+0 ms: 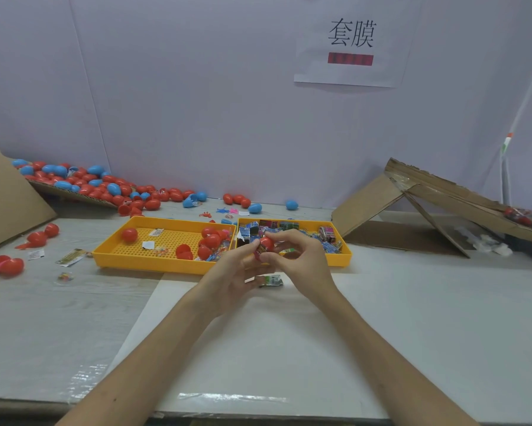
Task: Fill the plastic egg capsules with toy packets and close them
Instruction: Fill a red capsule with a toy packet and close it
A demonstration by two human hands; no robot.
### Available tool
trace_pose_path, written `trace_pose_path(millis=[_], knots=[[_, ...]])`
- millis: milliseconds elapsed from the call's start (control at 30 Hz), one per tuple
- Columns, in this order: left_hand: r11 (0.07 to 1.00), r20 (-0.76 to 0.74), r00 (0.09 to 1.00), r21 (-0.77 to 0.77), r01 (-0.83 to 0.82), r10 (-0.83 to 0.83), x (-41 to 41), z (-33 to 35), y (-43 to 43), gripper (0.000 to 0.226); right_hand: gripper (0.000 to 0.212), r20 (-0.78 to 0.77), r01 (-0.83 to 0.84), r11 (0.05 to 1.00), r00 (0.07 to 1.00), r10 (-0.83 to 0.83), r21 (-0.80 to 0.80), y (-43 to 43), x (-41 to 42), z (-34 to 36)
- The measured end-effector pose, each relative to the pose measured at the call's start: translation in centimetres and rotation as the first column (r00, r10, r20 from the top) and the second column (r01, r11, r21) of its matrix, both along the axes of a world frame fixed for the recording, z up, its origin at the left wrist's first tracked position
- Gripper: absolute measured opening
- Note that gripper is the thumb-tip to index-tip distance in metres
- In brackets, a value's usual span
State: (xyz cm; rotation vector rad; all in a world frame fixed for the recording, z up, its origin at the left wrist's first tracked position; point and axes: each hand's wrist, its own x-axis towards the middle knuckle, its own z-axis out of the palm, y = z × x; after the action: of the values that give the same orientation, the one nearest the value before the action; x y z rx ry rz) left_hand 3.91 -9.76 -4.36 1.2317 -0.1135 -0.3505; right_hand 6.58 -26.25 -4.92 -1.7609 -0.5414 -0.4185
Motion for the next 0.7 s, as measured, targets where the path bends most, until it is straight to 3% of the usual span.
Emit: trace_pose_path(millis=[233, 500, 700], knots=[[0.999, -0.037, 0.999, -0.04, 0.023, -0.025, 0.12, 0.06, -0.06, 0.029, 0.025, -0.163, -0.1, 0.983, 0.979, 0.125, 0.152, -0.44, -0.14, 0.46], [0.998, -0.028, 0.998, -0.013, 0.054, -0.054, 0.01, -0.01, -0.12, 0.038, 0.02, -0.147, -0.106, 0.977, 0.98, 0.134, 0.184, -0.55, 0.03, 0.39], [0.999, -0.022, 1.0, -0.028, 0.022, -0.022, 0.19, -0.16, -0.1, 0.031, 0.017, -0.124, -0.099, 0.982, 0.985, 0.119, 0.159, -0.52, -0.01, 0.35]])
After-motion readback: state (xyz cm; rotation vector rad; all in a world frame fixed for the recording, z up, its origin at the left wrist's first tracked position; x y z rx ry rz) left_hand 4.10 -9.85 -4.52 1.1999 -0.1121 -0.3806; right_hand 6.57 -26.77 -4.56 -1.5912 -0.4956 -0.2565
